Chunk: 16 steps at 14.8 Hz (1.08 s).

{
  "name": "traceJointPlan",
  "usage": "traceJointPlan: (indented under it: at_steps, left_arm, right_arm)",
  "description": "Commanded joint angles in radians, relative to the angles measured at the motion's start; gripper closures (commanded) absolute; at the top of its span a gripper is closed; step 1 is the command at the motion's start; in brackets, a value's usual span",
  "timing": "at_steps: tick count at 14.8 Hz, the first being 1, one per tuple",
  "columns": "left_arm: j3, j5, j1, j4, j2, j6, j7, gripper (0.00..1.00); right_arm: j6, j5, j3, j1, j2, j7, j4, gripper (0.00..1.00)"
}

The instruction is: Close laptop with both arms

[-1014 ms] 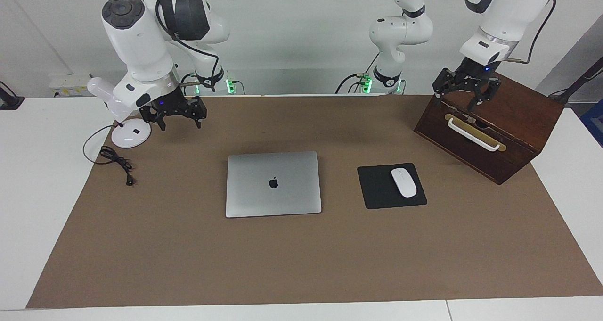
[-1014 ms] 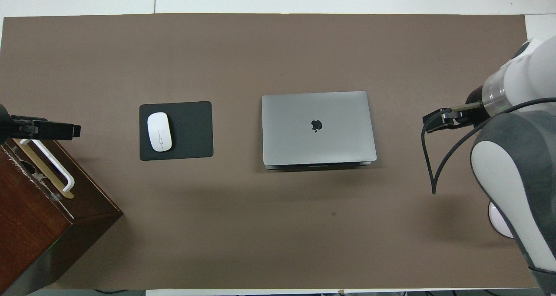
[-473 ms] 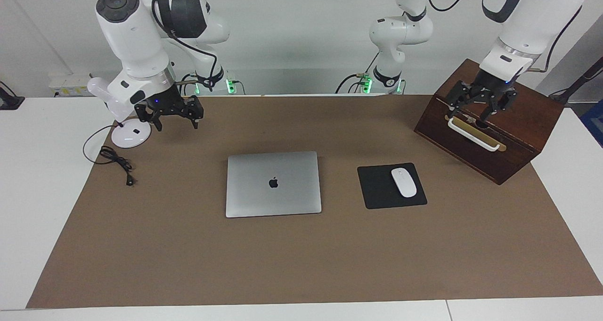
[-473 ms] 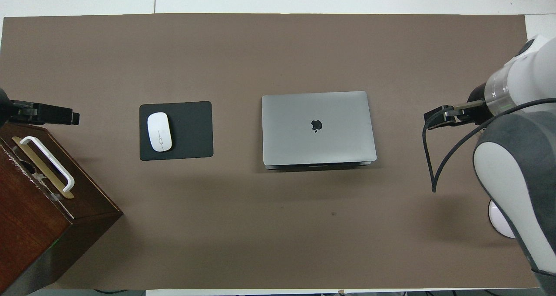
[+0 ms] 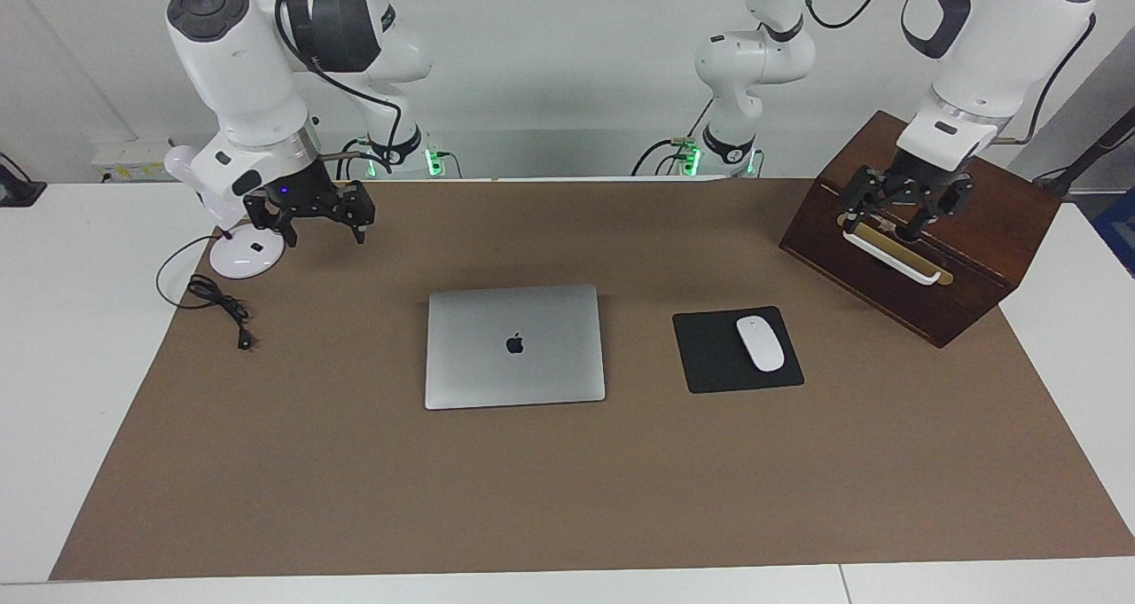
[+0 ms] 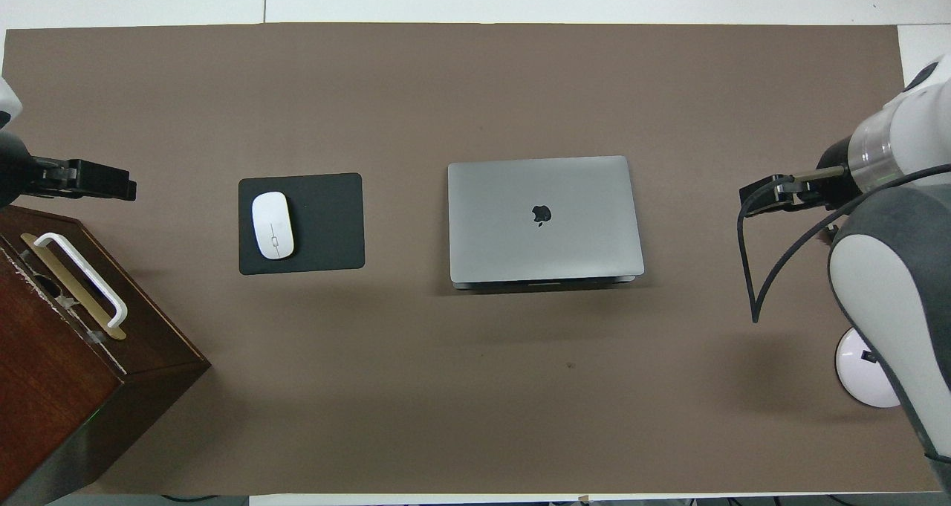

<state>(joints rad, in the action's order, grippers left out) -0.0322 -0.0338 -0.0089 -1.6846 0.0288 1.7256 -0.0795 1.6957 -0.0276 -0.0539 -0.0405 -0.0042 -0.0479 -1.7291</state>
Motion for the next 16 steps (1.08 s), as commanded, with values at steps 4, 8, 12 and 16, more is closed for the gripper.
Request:
traceJointPlan:
  at_steps: [4,8,12,16]
  left_arm:
    - [-0.003,0.020,-0.005,0.013,0.006,0.008,0.027,0.00]
    - [0.005,0.020,0.012,0.000,0.008,0.049,0.072,0.00]
    - [0.005,0.020,0.033,-0.009,0.017,0.042,0.076,0.00]
    - [0.000,0.020,0.012,-0.023,0.017,0.058,0.080,0.00]
  right_arm:
    - [0.013,-0.006,-0.007,0.011,0.000,0.022,0.003,0.00]
    - [0.012,-0.006,-0.007,0.013,0.000,0.022,0.003,0.00]
    - [0.013,-0.006,-0.007,0.013,0.000,0.022,0.003,0.00]
    - [0.013,-0.005,-0.007,0.013,0.000,0.022,0.003,0.00]
